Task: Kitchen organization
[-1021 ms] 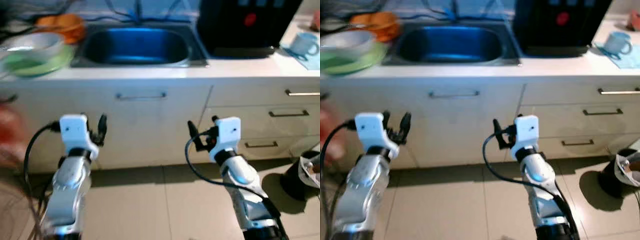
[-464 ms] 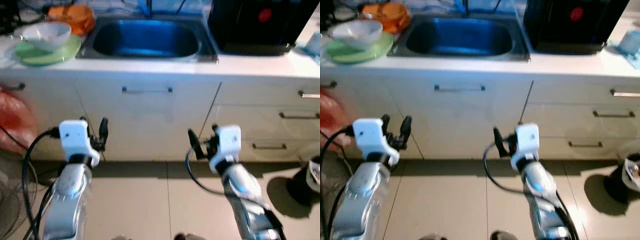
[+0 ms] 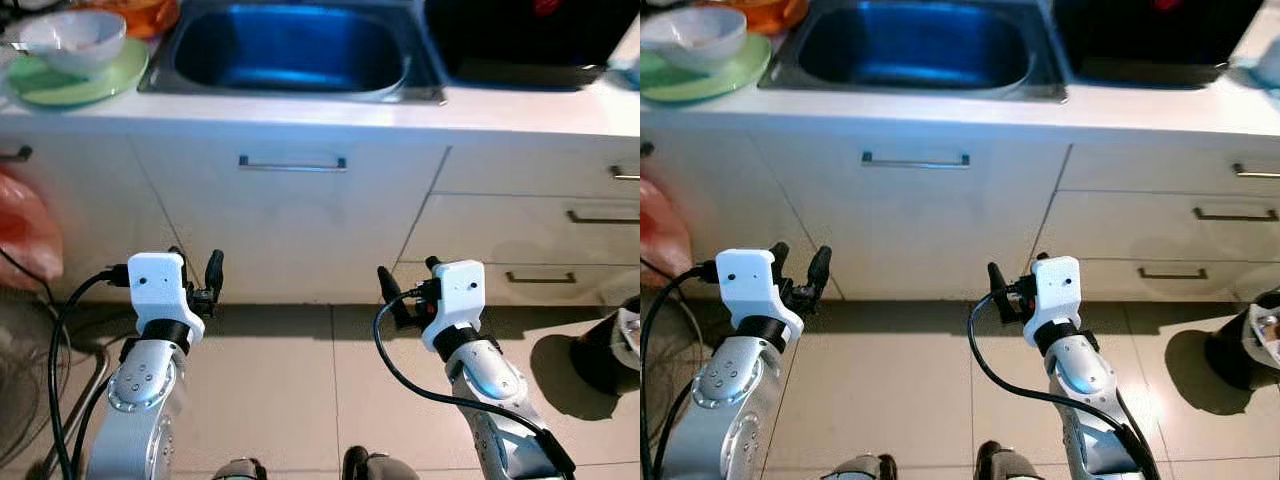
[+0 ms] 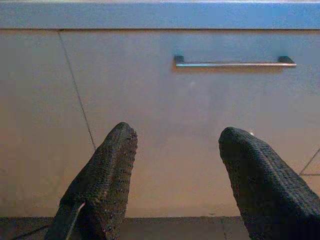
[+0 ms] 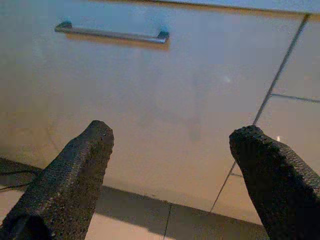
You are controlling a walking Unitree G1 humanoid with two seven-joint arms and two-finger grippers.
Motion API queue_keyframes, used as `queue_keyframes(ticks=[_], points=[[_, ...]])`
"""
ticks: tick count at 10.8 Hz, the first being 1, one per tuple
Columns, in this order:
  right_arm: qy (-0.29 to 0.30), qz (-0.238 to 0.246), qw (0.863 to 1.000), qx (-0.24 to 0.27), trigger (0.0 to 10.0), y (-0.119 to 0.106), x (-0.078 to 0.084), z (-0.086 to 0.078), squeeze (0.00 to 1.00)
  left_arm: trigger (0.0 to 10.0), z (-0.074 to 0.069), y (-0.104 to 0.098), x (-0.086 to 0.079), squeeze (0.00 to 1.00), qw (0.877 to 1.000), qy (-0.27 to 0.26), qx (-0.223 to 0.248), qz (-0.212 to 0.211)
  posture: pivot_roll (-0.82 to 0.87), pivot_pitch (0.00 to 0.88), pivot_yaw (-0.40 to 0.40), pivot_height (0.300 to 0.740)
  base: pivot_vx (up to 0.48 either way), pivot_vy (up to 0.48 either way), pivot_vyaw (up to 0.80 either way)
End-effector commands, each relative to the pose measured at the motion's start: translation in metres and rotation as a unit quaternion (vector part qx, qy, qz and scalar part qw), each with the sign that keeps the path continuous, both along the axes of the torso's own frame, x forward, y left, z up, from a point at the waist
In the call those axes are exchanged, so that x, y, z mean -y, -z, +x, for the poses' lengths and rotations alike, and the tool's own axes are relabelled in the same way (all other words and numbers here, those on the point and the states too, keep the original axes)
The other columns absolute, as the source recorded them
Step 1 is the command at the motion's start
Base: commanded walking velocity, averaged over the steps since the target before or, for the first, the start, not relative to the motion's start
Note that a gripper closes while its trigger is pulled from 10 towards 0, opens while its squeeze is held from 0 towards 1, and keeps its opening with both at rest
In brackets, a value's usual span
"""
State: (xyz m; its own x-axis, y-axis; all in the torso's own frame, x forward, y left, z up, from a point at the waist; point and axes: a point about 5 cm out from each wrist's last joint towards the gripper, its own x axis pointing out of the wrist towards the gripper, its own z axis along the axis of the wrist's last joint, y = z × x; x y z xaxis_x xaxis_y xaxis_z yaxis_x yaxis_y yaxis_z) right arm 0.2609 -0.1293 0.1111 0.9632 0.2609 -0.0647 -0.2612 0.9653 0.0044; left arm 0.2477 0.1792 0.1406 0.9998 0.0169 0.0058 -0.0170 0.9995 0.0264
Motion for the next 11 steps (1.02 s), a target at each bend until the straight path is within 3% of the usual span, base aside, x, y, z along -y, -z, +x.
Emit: queue_keyframes(ticks=[1, 3, 7, 11], points=[[-0.002, 0.002, 1.0, -0.008, 10.0, 0.001, 0.001, -0.005, 0.0, 10.0, -0.003, -0.002, 0.001, 0.0, 1.0, 0.004, -0.001, 0.001, 0.04, 0.222, -0.02, 0.74, 0.0, 0.0, 0.0], [-0.002, 0.002, 1.0, -0.011, 10.0, 0.001, 0.001, -0.007, 0.0, 10.0, -0.004, 0.0, 0.006, 0.0, 1.0, 0.01, -0.006, -0.004, 0.03, 0.216, -0.021, 0.74, 0.0, 0.0, 0.0], [-0.005, 0.012, 1.0, 0.025, 10.0, -0.02, -0.004, 0.009, 0.0, 10.0, 0.014, -0.014, 0.005, 0.0, 1.0, 0.01, 0.022, -0.008, 0.03, 0.169, -0.017, 0.74, 0.0, 0.0, 0.0], [-0.002, 0.014, 0.999, 0.035, 10.0, -0.024, -0.003, 0.02, 0.0, 10.0, 0.034, -0.021, 0.002, 0.0, 0.999, -0.009, 0.045, -0.012, 0.02, 0.118, -0.025, 0.74, 0.0, 0.0, 0.0]])
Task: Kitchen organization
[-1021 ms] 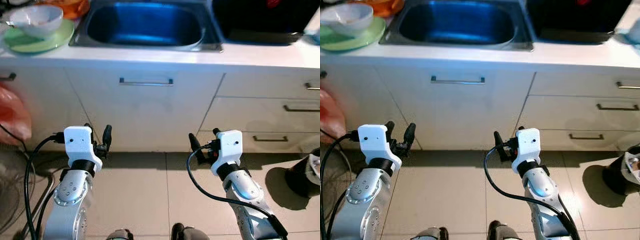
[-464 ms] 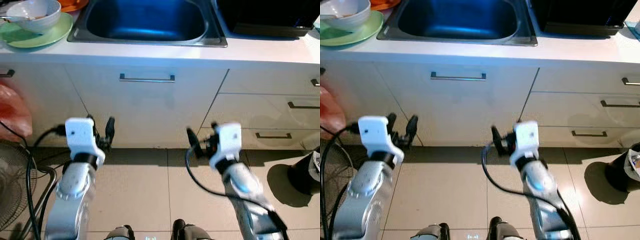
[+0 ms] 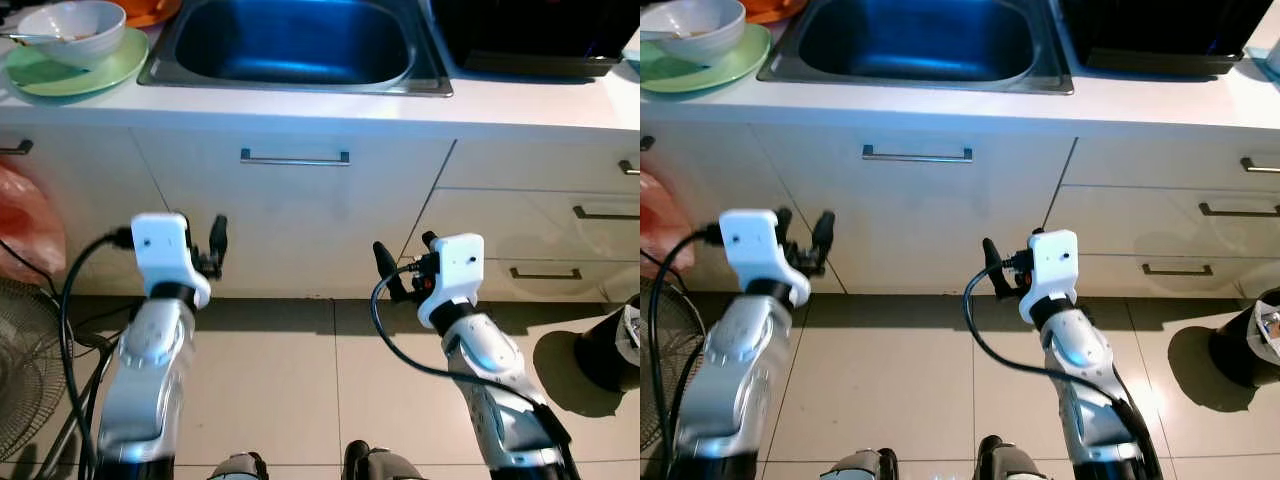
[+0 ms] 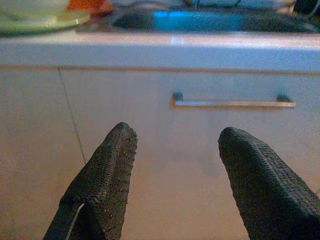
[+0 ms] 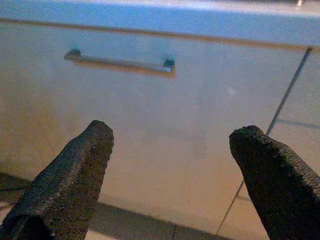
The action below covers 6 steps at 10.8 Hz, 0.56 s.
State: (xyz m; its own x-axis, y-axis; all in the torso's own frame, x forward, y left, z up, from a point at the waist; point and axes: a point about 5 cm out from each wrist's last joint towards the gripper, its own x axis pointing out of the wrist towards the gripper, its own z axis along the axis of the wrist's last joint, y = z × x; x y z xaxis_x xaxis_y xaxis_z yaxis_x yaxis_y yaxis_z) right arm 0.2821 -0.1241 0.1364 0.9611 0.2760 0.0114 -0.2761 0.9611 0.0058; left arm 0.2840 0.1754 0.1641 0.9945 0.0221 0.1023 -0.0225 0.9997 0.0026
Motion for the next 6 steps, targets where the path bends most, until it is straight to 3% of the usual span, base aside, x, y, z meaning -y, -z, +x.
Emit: queue_keyframes(ticks=[1, 6], points=[[0.008, 0.004, 1.0, 0.005, 10.0, -0.0019, 0.0036, 0.0028, 0.0, 10.0, 0.0014, 0.0017, -0.0022, 0.0, 1.0, -0.009, 0.0, -0.003, 0.02, 0.106, -0.024, 0.74, 0.0, 0.0, 0.0], [0.016, 0.001, 1.0, 0.019, 10.0, -0.0057, 0.0058, 0.0119, 0.0, 10.0, 0.0071, -0.0037, -0.0045, 0.0, 1.0, -0.015, 0.015, -0.002, 0.03, 0.08, -0.022, 0.74, 0.0, 0.0, 0.0]])
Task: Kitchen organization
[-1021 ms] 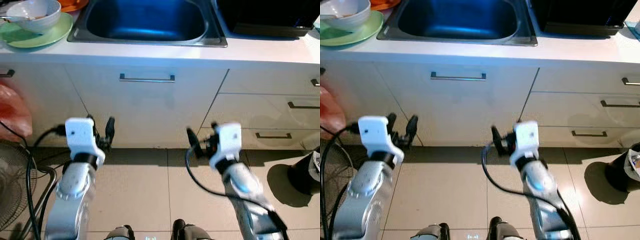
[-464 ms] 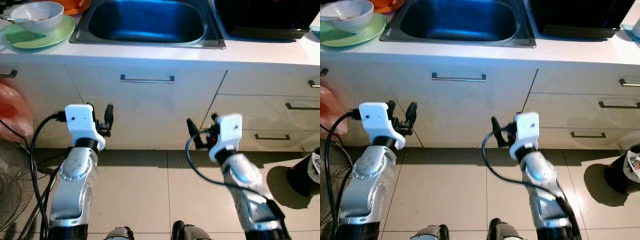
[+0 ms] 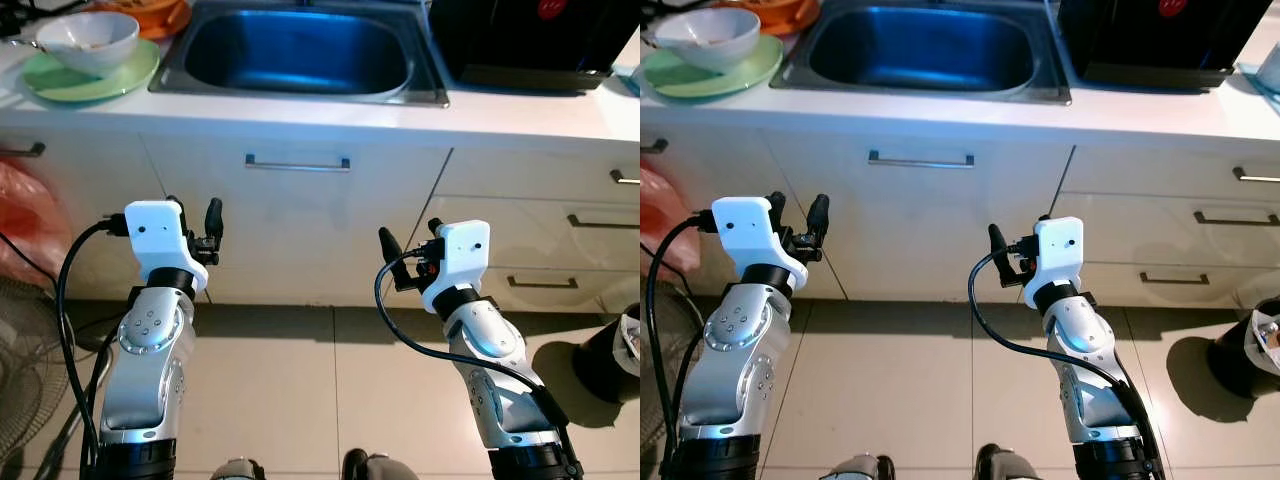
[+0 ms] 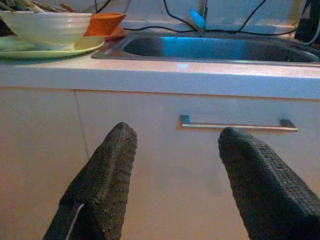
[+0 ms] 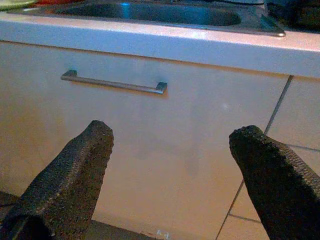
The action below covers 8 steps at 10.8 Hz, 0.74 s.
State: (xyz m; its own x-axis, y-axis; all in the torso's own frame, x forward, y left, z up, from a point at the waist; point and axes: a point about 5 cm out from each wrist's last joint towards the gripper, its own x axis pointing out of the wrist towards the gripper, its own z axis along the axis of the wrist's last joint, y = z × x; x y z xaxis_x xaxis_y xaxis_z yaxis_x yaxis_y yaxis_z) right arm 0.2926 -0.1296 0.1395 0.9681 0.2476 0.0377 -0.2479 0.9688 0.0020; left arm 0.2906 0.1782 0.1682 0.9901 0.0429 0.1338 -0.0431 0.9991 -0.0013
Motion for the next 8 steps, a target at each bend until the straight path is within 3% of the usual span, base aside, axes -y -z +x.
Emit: queue_keyframes(ticks=[1, 8], points=[[0.002, -0.001, 1.0, 0.007, 10.0, -0.0025, 0.0002, 0.002, 0.0, 10.0, 0.001, 0.0008, -0.0018, 0.0, 1.0, -0.004, -0.001, -0.001, 0.03, 0.077, -0.022, 0.74, 0.0, 0.0, 0.0], [0.005, 0.003, 1.0, 0.009, 10.0, -0.001, 0.0023, 0.0058, 0.0, 10.0, 0.0034, 0.0047, 0.0035, 0.0, 1.0, 0.009, -0.006, 0.002, 0.04, 0.049, -0.025, 0.74, 0.0, 0.0, 0.0]])
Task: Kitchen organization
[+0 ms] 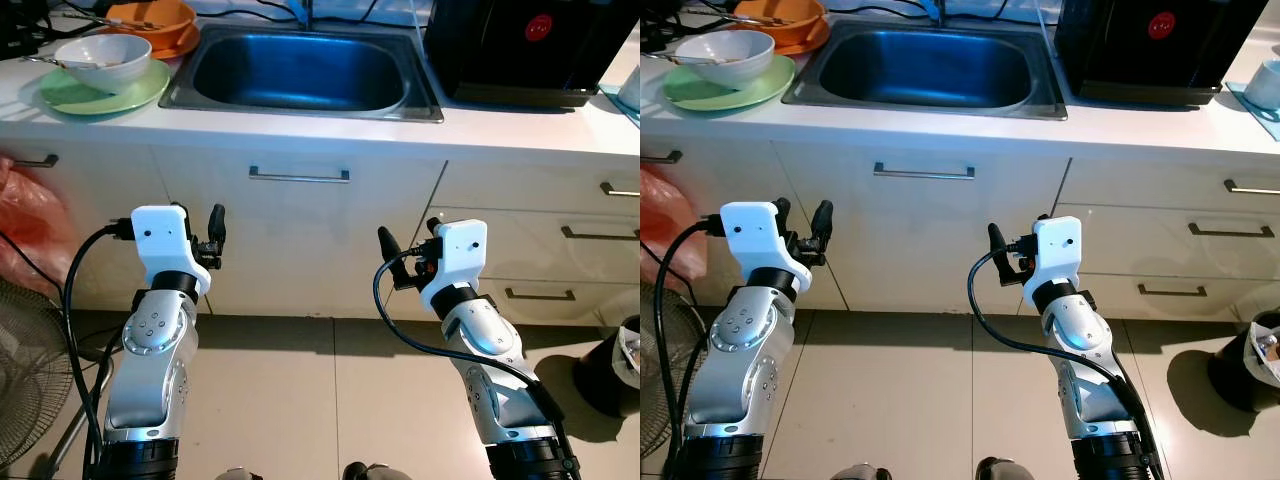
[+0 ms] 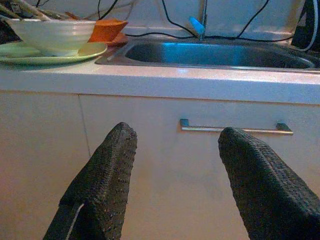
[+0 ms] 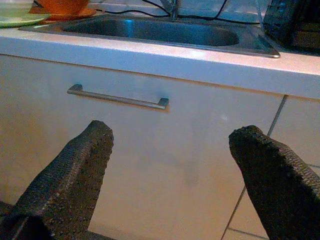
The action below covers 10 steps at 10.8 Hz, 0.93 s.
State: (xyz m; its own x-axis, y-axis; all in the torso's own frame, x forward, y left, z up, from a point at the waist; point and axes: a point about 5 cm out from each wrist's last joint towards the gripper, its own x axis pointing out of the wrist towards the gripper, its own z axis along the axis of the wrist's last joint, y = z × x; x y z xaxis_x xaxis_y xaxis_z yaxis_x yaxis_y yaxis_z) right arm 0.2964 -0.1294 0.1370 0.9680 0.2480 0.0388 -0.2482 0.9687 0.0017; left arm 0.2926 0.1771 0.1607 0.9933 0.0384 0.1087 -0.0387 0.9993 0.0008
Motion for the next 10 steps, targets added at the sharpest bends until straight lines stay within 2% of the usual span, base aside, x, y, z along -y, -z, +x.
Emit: queue_keyframes(ticks=[1, 4, 8, 10], points=[[0.006, 0.002, 1.0, 0.008, 10.0, -0.003, 0.003, 0.002, 0.0, 10.0, 0.001, -0.002, 0.002, 0.0, 1.0, 0.007, 0.006, 0.001, 0.03, 0.051, -0.024, 0.74, 0.0, 0.0, 0.0], [0.005, 0.0, 1.0, 0.006, 10.0, 0.001, 0.003, 0.001, 0.0, 10.0, 0.002, 0.0, 0.005, 0.0, 1.0, 0.014, 0.004, 0.002, 0.03, 0.025, -0.023, 0.74, 0.0, 0.0, 0.0], [0.006, -0.005, 1.0, 0.022, 10.0, -0.008, 0.009, 0.014, 0.0, 10.0, 0.009, -0.007, 0.005, 0.0, 0.999, 0.028, 0.016, 0.016, 0.04, 0.0, -0.029, 0.74, 0.0, 0.0, 0.0], [0.003, -0.011, 0.999, 0.035, 10.0, -0.009, 0.01, 0.011, 0.0, 10.0, 0.005, -0.009, 0.005, 0.0, 0.999, 0.033, 0.024, 0.012, 0.04, 0.0, -0.04, 0.74, 0.0, 0.0, 0.0]])
